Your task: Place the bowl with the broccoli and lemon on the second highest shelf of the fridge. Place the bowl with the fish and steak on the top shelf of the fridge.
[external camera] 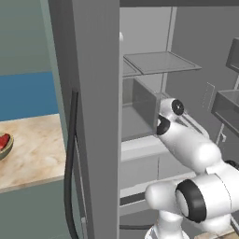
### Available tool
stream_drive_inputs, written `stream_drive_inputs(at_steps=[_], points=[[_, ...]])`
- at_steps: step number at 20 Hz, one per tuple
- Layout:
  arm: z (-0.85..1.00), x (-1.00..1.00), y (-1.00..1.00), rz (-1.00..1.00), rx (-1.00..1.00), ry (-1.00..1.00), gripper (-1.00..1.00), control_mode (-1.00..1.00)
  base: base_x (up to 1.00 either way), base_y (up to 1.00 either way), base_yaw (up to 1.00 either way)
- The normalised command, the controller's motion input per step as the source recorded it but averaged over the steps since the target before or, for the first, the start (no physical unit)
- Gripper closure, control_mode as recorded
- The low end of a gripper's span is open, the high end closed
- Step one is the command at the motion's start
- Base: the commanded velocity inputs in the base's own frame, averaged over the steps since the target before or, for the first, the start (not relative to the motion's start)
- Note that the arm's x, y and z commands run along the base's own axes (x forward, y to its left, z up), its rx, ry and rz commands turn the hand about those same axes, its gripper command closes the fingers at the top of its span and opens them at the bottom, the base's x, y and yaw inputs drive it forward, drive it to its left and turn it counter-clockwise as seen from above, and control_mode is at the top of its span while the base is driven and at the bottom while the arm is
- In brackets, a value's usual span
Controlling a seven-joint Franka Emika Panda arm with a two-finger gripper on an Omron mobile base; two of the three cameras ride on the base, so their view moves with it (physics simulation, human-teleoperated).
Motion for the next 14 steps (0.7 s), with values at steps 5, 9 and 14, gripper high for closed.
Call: stream_drive_inputs(at_steps=[5, 9, 14], points=[[-0.1, 1.0, 0.0, -0.02, 0.0, 0.1, 1.0, -1.0, 0.0, 0.0, 0.0], [-0.2, 0.92, 0.01, -0.03, -0.02, 0.16, 1.0, -1.0, 0.0, 0.0, 0.0], [0.11, 0.29, 0.17, -0.06, -0.03, 0.04, -1.0, -1.0, 0.0, 0.0, 0.0]])
